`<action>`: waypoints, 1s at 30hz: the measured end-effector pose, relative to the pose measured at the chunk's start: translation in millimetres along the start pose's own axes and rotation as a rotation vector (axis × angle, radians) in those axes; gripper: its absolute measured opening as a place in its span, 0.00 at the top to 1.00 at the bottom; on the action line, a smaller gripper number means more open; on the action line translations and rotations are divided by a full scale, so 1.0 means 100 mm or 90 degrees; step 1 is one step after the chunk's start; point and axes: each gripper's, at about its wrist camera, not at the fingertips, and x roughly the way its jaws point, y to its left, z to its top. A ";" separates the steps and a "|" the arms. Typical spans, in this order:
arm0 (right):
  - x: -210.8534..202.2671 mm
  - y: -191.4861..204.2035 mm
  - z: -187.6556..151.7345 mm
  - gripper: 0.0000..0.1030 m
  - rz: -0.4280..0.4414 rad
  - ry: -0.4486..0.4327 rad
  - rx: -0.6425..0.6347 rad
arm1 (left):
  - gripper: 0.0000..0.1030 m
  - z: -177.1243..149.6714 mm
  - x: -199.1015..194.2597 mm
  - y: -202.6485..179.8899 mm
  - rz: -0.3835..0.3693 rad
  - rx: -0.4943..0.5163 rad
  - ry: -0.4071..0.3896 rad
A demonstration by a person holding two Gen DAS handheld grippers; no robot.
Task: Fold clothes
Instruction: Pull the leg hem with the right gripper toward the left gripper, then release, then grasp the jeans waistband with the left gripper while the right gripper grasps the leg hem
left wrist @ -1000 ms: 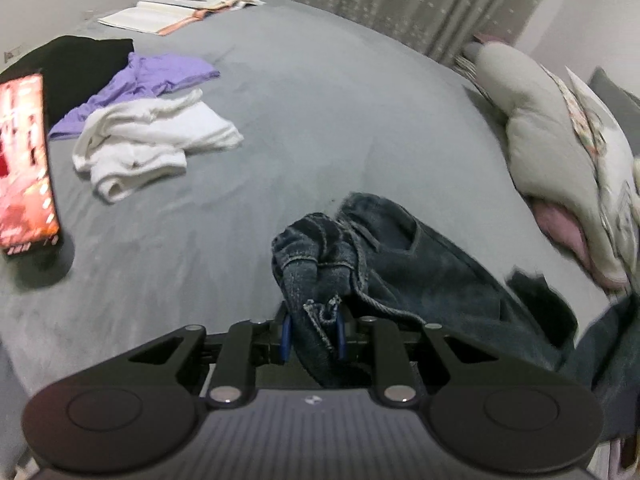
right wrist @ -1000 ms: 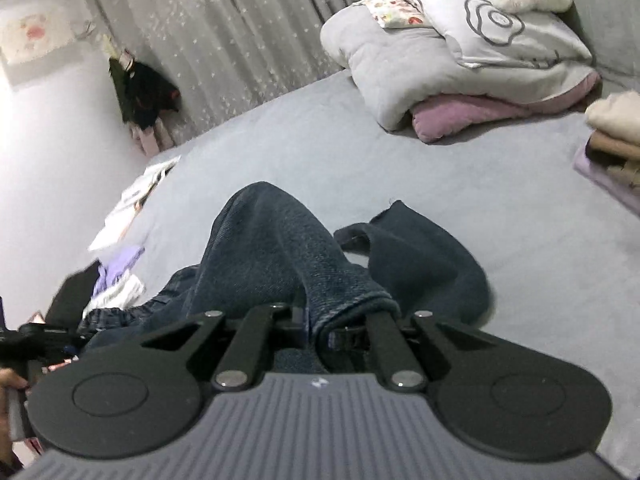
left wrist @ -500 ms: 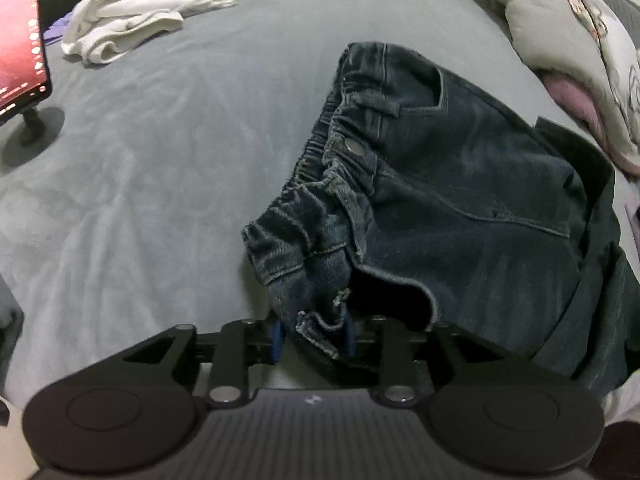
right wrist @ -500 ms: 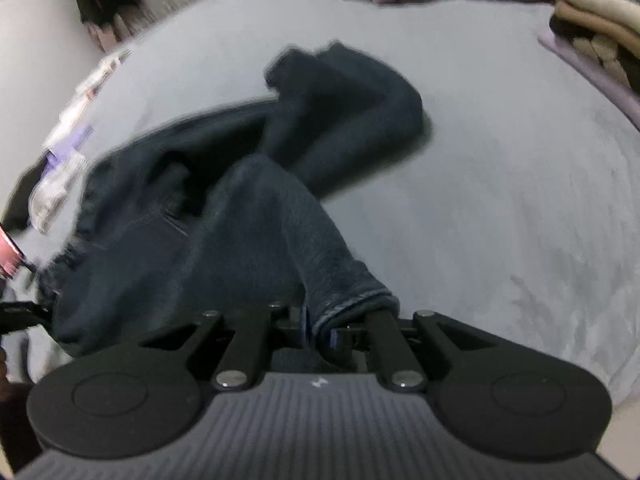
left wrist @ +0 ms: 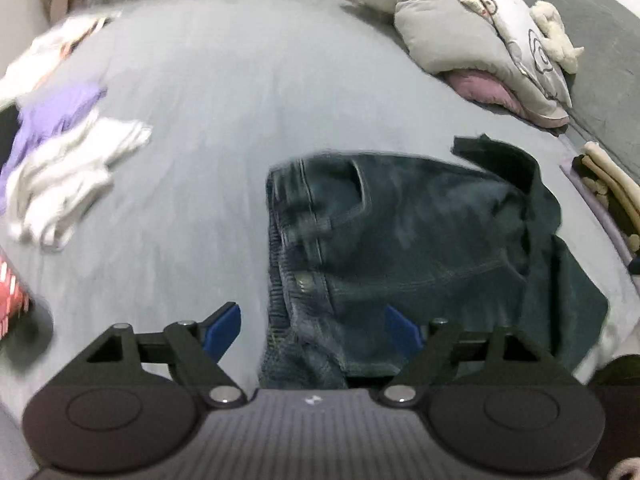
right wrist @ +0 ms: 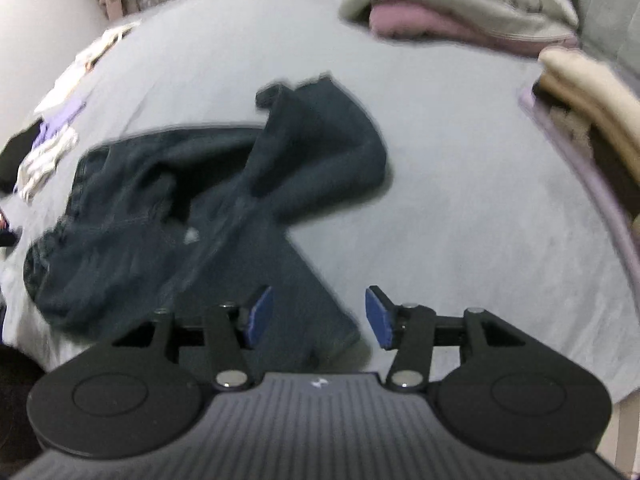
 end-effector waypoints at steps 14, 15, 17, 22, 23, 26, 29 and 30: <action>0.95 0.24 1.06 0.48 -0.034 -0.030 -0.055 | 0.23 0.63 1.23 0.38 -0.060 0.011 -0.044; 1.05 0.26 1.15 0.48 -0.037 -0.028 -0.062 | 0.23 0.66 1.30 0.39 -0.074 0.012 -0.045; 1.28 0.33 1.31 0.48 -0.041 -0.024 -0.077 | 0.24 0.70 1.42 0.42 -0.105 0.011 -0.049; 1.86 0.56 1.63 0.48 -0.057 -0.011 -0.106 | 0.36 0.79 1.65 0.49 -0.153 0.010 -0.057; 2.01 0.62 1.70 0.48 -0.063 -0.007 -0.115 | 0.38 0.80 1.69 0.49 -0.157 0.014 -0.051; 2.28 0.74 1.78 0.48 -0.084 0.001 -0.140 | 0.53 0.81 1.72 0.51 -0.161 0.022 -0.051; 2.55 0.82 1.80 0.55 -0.109 0.001 -0.174 | 0.66 0.78 1.65 0.51 -0.152 0.023 -0.077; 2.56 0.83 1.80 0.69 -0.110 0.000 -0.176 | 0.66 0.77 1.63 0.49 -0.140 0.025 -0.083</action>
